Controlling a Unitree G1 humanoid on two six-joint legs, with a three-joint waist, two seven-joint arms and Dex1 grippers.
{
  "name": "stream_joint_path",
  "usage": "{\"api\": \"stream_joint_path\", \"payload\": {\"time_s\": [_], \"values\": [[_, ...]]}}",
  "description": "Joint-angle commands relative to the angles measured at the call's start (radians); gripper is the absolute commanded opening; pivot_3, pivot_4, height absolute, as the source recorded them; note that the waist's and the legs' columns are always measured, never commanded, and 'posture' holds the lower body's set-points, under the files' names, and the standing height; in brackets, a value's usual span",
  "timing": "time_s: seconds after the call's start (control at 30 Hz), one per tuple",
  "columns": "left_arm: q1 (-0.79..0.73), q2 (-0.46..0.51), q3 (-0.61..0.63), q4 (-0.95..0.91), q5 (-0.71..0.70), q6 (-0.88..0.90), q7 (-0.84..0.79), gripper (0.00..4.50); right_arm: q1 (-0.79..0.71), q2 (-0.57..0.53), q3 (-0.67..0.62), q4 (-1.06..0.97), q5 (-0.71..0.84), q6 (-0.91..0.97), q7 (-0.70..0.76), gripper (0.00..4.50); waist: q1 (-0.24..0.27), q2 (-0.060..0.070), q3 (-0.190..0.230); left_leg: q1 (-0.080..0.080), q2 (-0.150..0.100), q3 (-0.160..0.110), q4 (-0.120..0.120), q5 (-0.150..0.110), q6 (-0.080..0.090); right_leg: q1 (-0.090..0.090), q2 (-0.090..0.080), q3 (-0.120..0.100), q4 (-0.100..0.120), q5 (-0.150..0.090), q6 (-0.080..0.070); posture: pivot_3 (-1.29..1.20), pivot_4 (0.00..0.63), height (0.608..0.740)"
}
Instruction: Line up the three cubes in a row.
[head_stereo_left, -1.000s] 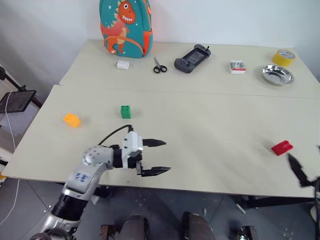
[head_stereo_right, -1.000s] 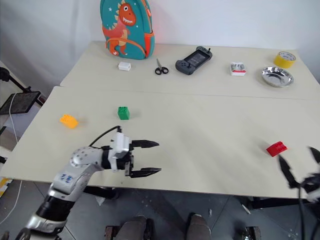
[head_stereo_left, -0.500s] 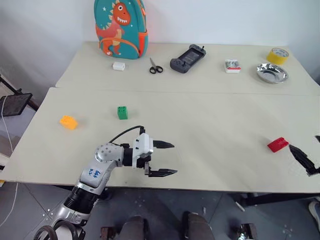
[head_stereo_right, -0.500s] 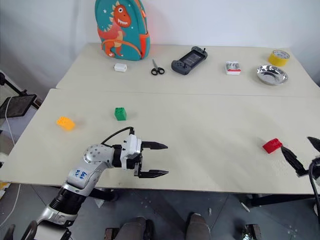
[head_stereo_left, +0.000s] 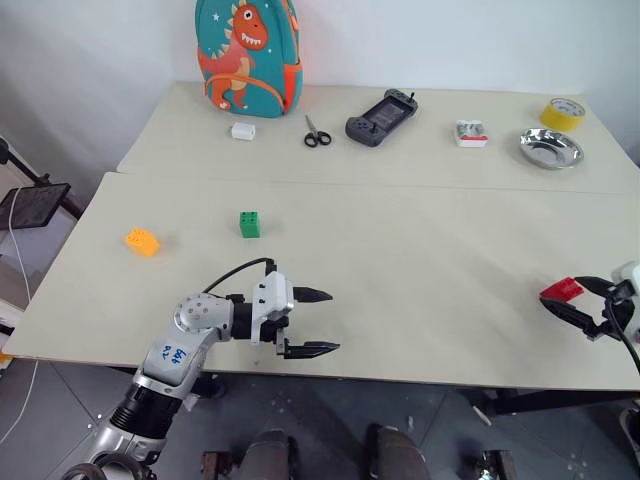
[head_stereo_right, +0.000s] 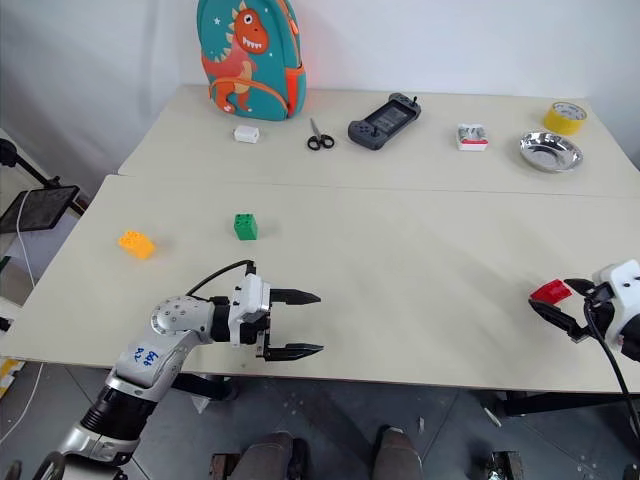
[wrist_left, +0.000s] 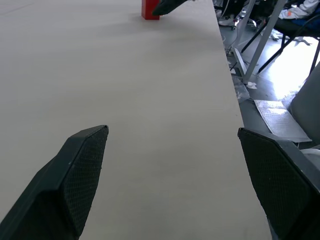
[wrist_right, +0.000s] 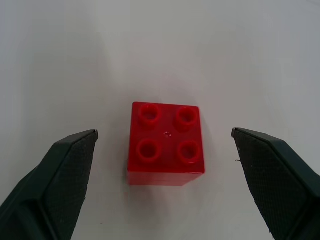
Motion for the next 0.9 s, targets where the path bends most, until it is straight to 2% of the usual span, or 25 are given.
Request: {"api": "stream_joint_path", "payload": {"time_s": [0.03,0.2,0.23,0.4,0.5,0.6,0.77,0.9], "values": [[-0.003,0.011,0.023,-0.032,-0.004,-0.003,0.01,4.5,-0.049,-0.024,0.014,0.049,-0.018,-0.047,0.03,3.28,-0.001,0.0,0.0,0.0,0.0,0.0,0.0,0.0,0.0,0.0,0.0,0.0,0.0,0.0,0.0,0.0,0.15,0.74],[0.012,0.016,0.034,-0.034,0.002,-0.013,0.021,4.5,-0.105,-0.025,0.066,0.084,-0.055,-0.097,0.087,1.62,-0.002,0.0,0.0,0.0,0.0,0.0,0.0,0.0,0.0,0.0,0.0,0.0,0.0,0.0,0.0,0.0,0.15,0.74],[0.019,0.016,0.04,-0.036,-0.002,-0.015,0.023,4.5,-0.124,-0.019,0.076,0.068,-0.054,-0.093,0.102,1.51,-0.004,0.0,0.0,0.0,0.0,0.0,0.0,0.0,0.0,0.0,0.0,0.0,0.0,0.0,0.0,0.0,0.15,0.74],[0.037,0.023,0.068,-0.059,-0.011,-0.004,0.046,4.5,-0.186,0.019,0.157,-0.096,-0.035,-0.057,0.229,1.52,-0.018,0.0,0.0,0.0,0.001,0.0,0.0,0.0,-0.001,0.0,0.0,0.0,0.001,0.0,0.0,0.0,0.15,0.74],[0.071,0.039,0.094,-0.072,-0.014,0.004,0.062,4.5,-0.238,0.095,0.286,-0.394,0.023,0.117,0.318,1.52,-0.027,0.0,0.0,0.001,0.002,-0.001,0.0,-0.001,-0.002,0.0,0.001,-0.001,0.002,0.0,0.0,0.0,0.15,0.74],[0.097,0.051,0.115,-0.082,-0.016,0.01,0.073,4.5,-0.294,0.167,0.386,-0.568,0.034,0.257,0.321,1.52,-0.032,0.0,0.0,0.001,0.006,-0.001,0.001,-0.001,-0.004,-0.002,0.005,-0.002,0.004,0.0,-0.001,0.0,0.15,0.74],[0.17,0.085,0.164,-0.109,-0.022,0.021,0.087,4.5,-0.397,0.319,0.537,-0.554,-0.046,0.261,0.287,1.52,-0.012,0.0,0.001,-0.001,0.006,-0.002,0.001,-0.002,-0.005,-0.002,0.005,-0.003,0.004,0.0,-0.001,0.0,0.15,0.74],[0.193,0.098,0.187,-0.126,-0.024,0.029,0.097,4.5,-0.442,0.372,0.572,-0.462,-0.099,0.205,0.265,1.52,-0.001,-0.001,0.001,-0.001,0.005,-0.003,0.002,-0.002,-0.004,-0.002,0.004,-0.003,0.003,0.0,-0.001,0.0,0.15,0.74]]}}
